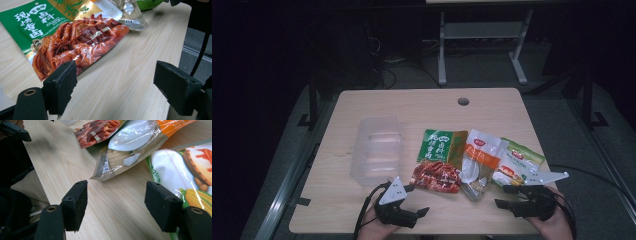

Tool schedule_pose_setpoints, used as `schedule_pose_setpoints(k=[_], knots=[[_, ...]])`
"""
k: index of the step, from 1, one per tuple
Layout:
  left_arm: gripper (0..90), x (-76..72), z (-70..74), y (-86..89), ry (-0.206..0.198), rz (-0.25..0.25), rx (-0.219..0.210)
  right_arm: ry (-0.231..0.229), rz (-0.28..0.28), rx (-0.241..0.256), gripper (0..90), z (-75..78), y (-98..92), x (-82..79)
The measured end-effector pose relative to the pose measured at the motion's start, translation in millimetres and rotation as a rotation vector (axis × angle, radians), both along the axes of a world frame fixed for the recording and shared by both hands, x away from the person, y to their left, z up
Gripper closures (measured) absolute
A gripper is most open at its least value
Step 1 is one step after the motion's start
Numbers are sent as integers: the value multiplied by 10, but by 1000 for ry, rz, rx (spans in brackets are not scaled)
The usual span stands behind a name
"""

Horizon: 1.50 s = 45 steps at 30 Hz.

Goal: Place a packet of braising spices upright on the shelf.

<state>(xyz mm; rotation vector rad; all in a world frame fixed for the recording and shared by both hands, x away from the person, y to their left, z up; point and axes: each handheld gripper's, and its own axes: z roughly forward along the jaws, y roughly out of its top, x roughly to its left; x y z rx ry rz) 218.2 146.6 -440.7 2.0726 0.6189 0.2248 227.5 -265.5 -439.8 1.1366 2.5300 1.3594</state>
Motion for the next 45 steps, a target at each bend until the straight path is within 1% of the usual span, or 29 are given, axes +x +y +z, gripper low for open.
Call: schedule_pose_setpoints(k=[5,8,11,13,14,15,16,17,18,20,22,23,25,27,28,29,30,33,34,35,37,38,39,40,41,42,43,44,45], knots=[[187,-5,-6,-10,-3,1,5,-3,5,5,344,5,3,7],[189,-29,-7,-30,-3,8,4,-8,14,17,341,27,35,20],[190,-32,0,-49,-8,9,7,-10,15,10,338,40,61,26],[197,-24,24,-78,-6,0,1,-25,17,-4,336,85,100,37],[199,-17,41,-99,-14,-1,12,-26,19,1,335,107,115,44],[199,-6,65,-117,-18,-2,16,-26,19,1,335,107,115,44],[222,9,99,-136,-22,-8,16,-44,30,-14,335,171,156,65],[222,19,119,-145,-30,-8,22,-44,30,-14,335,171,156,65],[235,64,159,-169,-42,-5,32,-48,34,-24,332,227,186,84],[237,129,178,-186,-40,-5,35,-45,39,-28,327,278,208,126],[253,200,183,-202,-29,3,41,-41,47,-31,325,316,235,173],[259,200,183,-202,-29,3,41,-41,47,-31,325,316,235,173],[274,287,193,-213,-20,10,43,-40,52,-39,325,345,263,232],[303,329,197,-217,-15,14,44,-28,56,-60,328,377,286,315],[315,369,200,-218,-18,18,52,-19,60,-55,329,389,293,352],[328,369,200,-218,-18,18,52,-19,60,-55,329,389,293,352],[328,389,199,-215,-11,17,55,-11,63,-54,332,406,303,388],[369,427,186,-228,-7,17,69,-15,73,-52,333,481,377,522],[377,455,168,-244,10,21,74,-13,73,-53,332,500,406,551],[390,455,168,-244,10,21,74,-13,73,-53,332,500,406,551],[410,483,159,-260,11,13,83,-20,83,-56,332,537,491,646],[425,495,151,-294,9,20,93,-17,85,-63,332,546,519,676],[439,495,151,-294,9,20,93,-17,85,-63,332,546,519,676],[439,511,148,-302,-4,14,111,-11,87,-68,332,552,548,706],[459,522,139,-313,-3,16,120,-4,92,-75,332,555,572,737],[482,561,112,-332,22,11,124,13,92,-80,331,562,606,804],[492,561,112,-332,22,11,124,19,88,-82,331,568,619,839],[508,594,86,-350,35,13,129,26,82,-79,331,574,629,874],[527,594,86,-350,35,13,129,26,82,-79,331,574,629,874]])
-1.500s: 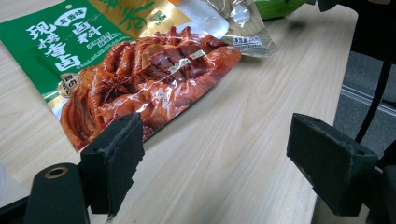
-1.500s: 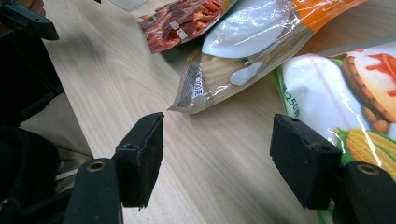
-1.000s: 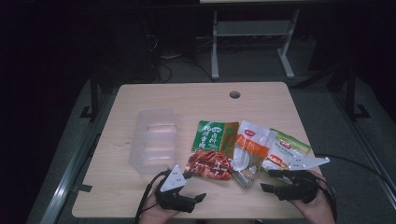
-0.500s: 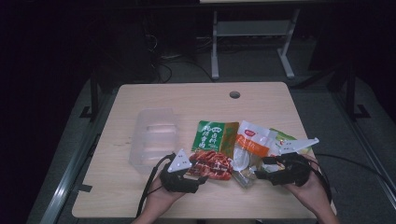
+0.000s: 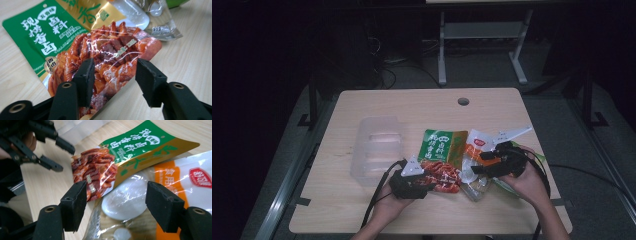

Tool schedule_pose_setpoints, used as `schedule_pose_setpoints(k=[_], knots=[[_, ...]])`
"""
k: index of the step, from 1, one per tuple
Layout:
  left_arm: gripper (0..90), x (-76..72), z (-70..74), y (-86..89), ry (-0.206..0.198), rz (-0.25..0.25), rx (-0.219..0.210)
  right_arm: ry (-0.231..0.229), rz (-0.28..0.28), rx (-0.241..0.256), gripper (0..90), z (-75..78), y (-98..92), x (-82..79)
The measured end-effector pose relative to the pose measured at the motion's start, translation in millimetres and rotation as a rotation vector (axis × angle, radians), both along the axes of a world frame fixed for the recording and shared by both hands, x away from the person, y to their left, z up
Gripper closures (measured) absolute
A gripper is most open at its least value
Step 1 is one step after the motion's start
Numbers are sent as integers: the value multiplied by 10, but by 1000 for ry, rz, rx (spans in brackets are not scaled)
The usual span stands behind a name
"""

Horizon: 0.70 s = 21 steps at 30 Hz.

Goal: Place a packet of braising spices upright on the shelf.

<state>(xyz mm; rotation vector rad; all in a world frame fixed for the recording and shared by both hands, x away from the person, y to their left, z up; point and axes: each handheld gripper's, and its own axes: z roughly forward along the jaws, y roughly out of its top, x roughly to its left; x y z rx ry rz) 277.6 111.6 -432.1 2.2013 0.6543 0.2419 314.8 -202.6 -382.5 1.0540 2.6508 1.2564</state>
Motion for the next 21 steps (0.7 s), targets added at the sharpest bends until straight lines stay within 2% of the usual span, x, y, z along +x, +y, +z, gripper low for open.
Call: schedule_pose_setpoints(k=[1,3,8,10,12,14,15,18,19,20,21], knots=[[527,18,-11,-6,-2,2,9,6,-5,-5,331,11,9,36],[591,43,-22,-23,-5,10,24,10,-14,-1,333,59,45,129],[674,81,-53,-75,-9,16,55,31,-25,-11,333,129,137,275],[709,87,-79,-99,6,12,69,38,-30,-12,333,135,157,315],[737,80,-121,-129,17,6,93,58,-46,-20,335,150,219,433],[741,80,-135,-139,14,1,106,72,-53,-25,335,150,241,474],[741,72,-172,-164,18,-7,122,87,-76,-37,344,143,287,546],[739,67,-188,-166,29,-19,131,99,-92,-54,358,127,321,629],[739,62,-189,-166,31,-19,127,136,-112,-66,364,104,358,717],[739,62,-189,-166,31,-19,127,136,-112,-66,364,104,358,717],[739,64,-188,-163,31,-19,131,155,-125,-78,368,90,379,757]])
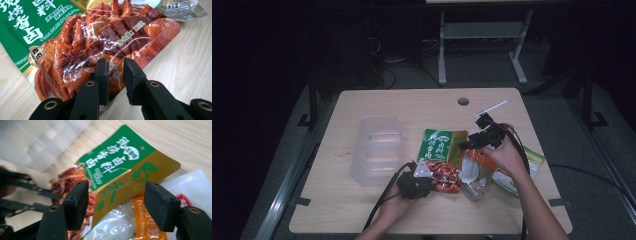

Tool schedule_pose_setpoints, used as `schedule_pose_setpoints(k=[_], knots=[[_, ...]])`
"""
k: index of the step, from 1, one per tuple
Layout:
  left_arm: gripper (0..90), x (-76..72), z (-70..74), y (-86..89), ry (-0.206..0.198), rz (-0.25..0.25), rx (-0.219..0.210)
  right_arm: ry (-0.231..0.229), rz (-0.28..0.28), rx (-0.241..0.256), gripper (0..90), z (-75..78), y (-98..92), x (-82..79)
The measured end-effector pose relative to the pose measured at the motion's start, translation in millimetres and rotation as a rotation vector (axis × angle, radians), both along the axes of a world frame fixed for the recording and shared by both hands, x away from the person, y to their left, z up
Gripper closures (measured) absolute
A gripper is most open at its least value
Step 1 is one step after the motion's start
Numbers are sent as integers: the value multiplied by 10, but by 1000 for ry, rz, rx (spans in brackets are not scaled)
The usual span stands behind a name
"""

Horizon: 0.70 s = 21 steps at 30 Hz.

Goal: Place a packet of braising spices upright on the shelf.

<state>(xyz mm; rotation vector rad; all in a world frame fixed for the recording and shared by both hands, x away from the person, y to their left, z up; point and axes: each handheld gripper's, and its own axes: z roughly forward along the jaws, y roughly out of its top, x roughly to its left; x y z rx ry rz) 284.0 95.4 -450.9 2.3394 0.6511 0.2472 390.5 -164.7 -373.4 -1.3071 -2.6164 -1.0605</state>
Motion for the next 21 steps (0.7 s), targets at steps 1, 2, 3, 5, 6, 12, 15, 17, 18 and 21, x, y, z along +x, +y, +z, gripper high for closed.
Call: schedule_pose_setpoints(k=[1,2,3,5,6,12,15,17,18,21], knots=[[739,2,-3,4,5,2,4,14,-11,-5,368,-22,18,51],[740,7,-14,7,8,2,4,34,-24,-8,371,-62,40,119],[739,7,-14,7,8,2,4,34,-24,-8,371,-62,40,119],[740,2,-17,2,6,3,4,51,-34,-22,375,-142,68,198],[739,-8,-23,-10,5,8,1,60,-38,-32,375,-167,71,220],[741,-32,-33,-22,-13,-4,28,105,-70,-47,386,-287,76,304],[743,-42,-42,-33,-17,-6,37,119,-82,-38,388,-303,65,320],[743,-44,-59,-45,-18,1,31,123,-91,-30,397,-318,50,333],[747,-42,-57,-41,-21,-3,39,125,-95,-30,406,-320,51,335],[749,-42,-59,-40,-22,-3,41,122,-106,-31,420,-340,57,342]])
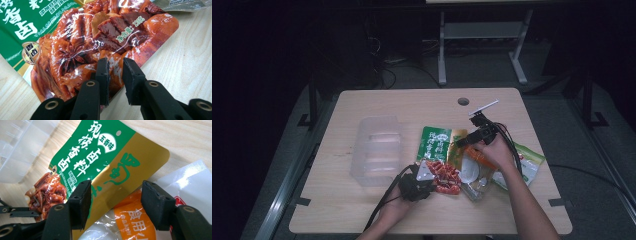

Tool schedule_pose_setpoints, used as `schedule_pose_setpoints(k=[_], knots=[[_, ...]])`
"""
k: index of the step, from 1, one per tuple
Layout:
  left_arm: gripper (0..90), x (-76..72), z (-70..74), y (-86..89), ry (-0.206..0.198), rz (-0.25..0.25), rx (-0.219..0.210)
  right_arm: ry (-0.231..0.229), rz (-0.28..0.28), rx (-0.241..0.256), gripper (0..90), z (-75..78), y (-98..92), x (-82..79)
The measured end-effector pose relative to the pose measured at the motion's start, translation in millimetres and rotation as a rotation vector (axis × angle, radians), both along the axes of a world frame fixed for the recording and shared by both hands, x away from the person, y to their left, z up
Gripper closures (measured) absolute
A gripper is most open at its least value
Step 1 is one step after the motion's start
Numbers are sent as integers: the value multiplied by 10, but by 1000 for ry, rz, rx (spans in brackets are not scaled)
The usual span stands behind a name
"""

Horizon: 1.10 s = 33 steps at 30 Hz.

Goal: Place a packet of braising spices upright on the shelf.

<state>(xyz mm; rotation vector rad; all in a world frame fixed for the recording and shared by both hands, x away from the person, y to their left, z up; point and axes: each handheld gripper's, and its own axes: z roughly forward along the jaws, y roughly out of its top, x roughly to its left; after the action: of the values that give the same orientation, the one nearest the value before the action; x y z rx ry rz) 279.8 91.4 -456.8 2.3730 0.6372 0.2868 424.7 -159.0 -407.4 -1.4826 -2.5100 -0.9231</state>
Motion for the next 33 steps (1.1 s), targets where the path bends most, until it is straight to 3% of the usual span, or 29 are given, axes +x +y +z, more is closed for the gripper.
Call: schedule_pose_setpoints(k=[10,12,18,22,23,25,27,28,29,32,33], knots=[[750,-17,-23,-18,-9,-2,10,25,-40,21,473,-47,-69,36],[751,-17,-24,-17,-7,-1,8,23,-23,51,482,-52,-19,34],[751,-12,-24,-16,-13,-7,17,46,3,75,512,-122,72,44],[751,-15,-27,-25,-12,-10,13,74,18,97,575,-165,107,49],[751,-15,-29,-26,-8,-8,8,89,21,92,670,-186,128,47],[751,-8,-25,-22,-14,-12,11,114,47,109,761,-210,135,47],[740,-11,-30,-24,-1,-7,-2,96,47,92,838,-214,153,28],[729,-11,-30,-24,-1,-7,-2,96,47,92,838,-214,153,28],[715,-2,-22,-14,19,-6,-15,79,53,108,892,-204,147,4],[660,14,-6,5,32,-1,-31,46,75,128,900,-140,116,-55],[638,27,22,29,34,14,-60,31,84,130,900,-112,106,-85]])
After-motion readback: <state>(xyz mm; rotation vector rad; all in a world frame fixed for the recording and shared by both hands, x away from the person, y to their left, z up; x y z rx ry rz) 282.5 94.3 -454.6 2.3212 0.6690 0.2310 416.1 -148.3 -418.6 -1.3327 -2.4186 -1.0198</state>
